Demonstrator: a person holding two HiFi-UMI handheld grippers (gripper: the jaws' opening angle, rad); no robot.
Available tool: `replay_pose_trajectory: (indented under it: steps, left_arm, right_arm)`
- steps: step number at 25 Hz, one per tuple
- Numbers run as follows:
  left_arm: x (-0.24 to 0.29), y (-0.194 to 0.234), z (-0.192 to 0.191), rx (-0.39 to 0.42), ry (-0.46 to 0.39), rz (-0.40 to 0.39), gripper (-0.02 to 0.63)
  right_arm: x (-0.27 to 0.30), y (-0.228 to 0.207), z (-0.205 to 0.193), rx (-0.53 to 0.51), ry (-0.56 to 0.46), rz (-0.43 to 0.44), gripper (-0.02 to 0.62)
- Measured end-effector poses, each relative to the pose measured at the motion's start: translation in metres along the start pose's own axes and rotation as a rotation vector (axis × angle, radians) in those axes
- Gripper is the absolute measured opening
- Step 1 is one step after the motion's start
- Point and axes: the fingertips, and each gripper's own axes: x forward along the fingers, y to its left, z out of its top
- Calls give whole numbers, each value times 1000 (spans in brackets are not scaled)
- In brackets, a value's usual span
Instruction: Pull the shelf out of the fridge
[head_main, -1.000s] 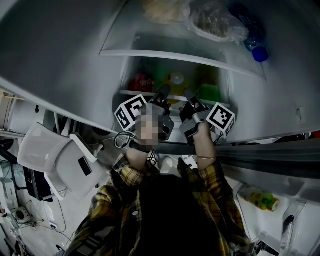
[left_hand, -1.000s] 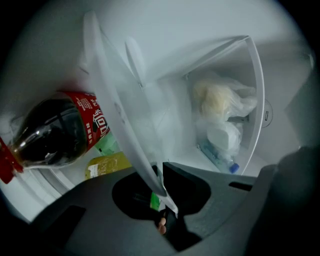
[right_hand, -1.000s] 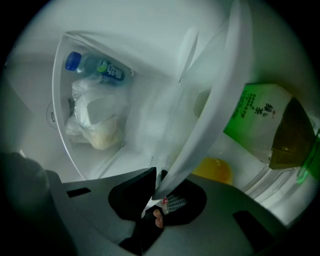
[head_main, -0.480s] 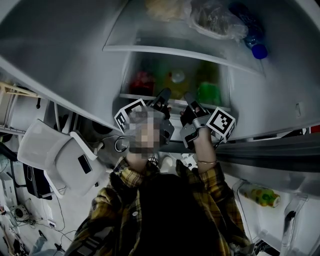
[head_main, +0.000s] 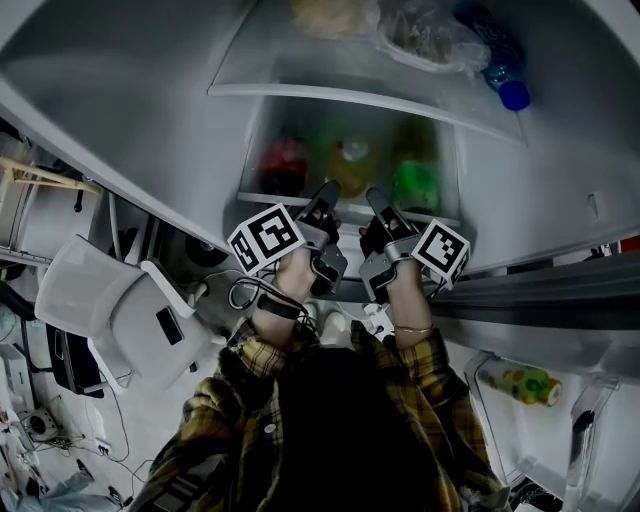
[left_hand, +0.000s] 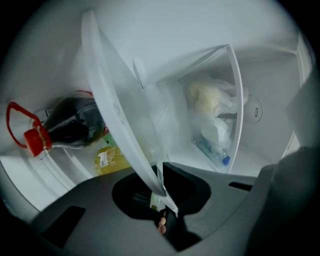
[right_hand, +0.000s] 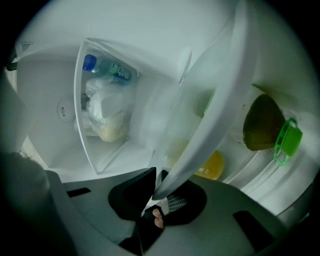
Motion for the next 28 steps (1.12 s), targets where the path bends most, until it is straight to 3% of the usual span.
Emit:
replay_pose_trajectory:
  steps: [22,28]
  left_arm:
    - [-35,-4,-26,2,10,-7,46]
    - [-45,-6,-33,4,17,-12,46]
  right_arm:
    - [-34,4,-27,-16,18,4,52]
    - [-41,11,-34,-34,27,40,52]
